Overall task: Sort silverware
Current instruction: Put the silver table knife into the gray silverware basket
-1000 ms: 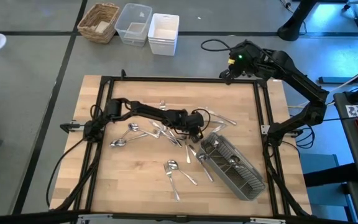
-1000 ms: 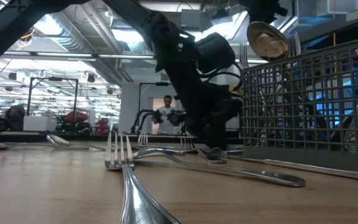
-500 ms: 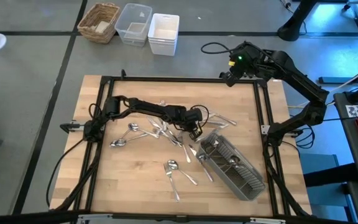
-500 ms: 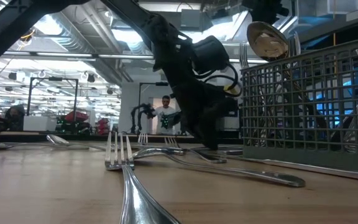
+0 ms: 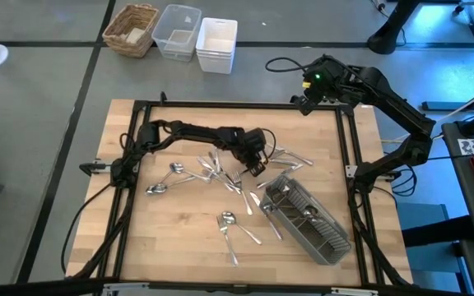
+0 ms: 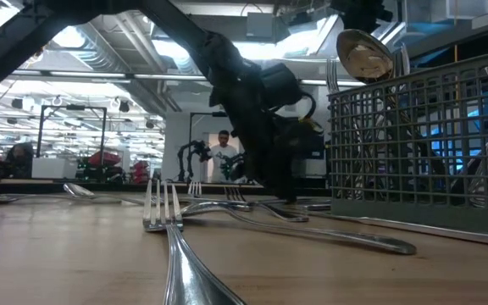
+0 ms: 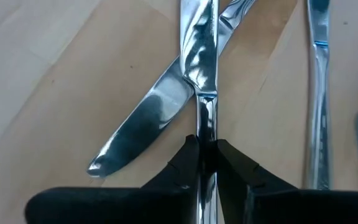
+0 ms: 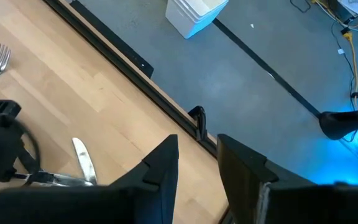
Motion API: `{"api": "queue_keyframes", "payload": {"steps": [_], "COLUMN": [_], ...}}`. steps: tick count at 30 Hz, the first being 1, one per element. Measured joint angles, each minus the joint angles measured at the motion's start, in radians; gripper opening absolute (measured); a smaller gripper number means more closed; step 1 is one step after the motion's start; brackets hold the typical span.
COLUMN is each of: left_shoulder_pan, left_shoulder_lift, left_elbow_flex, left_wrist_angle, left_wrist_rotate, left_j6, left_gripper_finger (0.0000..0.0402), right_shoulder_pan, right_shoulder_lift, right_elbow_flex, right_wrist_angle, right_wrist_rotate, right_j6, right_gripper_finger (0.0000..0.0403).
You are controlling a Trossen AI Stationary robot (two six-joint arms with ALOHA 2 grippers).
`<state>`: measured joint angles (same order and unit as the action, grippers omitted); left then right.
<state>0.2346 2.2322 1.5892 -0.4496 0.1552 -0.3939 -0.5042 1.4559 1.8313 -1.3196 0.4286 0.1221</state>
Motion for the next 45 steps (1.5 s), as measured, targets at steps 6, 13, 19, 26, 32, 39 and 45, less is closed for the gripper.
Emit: {"api": "queue_keyframes", "payload": {"steps": [6, 13, 19, 26, 32, 39, 45], "left_shoulder_pan": [0.043, 0.082, 0.108, 0.143, 0.17, 0.193, 0.17], "left_shoulder_lift": [0.002, -0.01, -0.011, -0.018, -0.018, -0.018, -0.019], "left_elbow_flex": [0.023, 0.027, 0.027, 0.028, 0.028, 0.028, 0.03], "left_wrist_angle": [0.001, 0.011, 0.021, 0.102, 0.276, 0.644, 1.02], "left_wrist_rotate": [0.112, 0.231, 0.327, 0.464, 0.547, 0.647, 0.655], "left_j6": [-0.017, -0.04, -0.055, -0.099, -0.193, -0.369, -0.547], "left_gripper_finger": [0.0025, 0.0031, 0.0027, 0.0026, 0.0026, 0.0025, 0.0028], "right_shoulder_pan": [0.0, 0.0, 0.0, 0.0, 0.0, 0.0, 0.0], "right_shoulder_lift": [-0.003, -0.021, -0.025, -0.053, -0.107, -0.168, -0.205], "right_elbow_flex": [0.0, 0.002, 0.002, 0.001, 0.001, 0.001, 0.001], "right_wrist_angle": [0.0, -0.006, -0.035, -0.04, -0.039, -0.04, -0.04], "right_wrist_rotate": [0.005, 0.008, 0.014, 0.015, 0.015, 0.006, 0.005], "right_j6": [0.0, 0.0, -0.001, 0.0, 0.002, 0.06, 0.112], "right_gripper_finger": [0.0112, 0.0112, 0.0112, 0.0112, 0.0112, 0.0112, 0.0112]}}
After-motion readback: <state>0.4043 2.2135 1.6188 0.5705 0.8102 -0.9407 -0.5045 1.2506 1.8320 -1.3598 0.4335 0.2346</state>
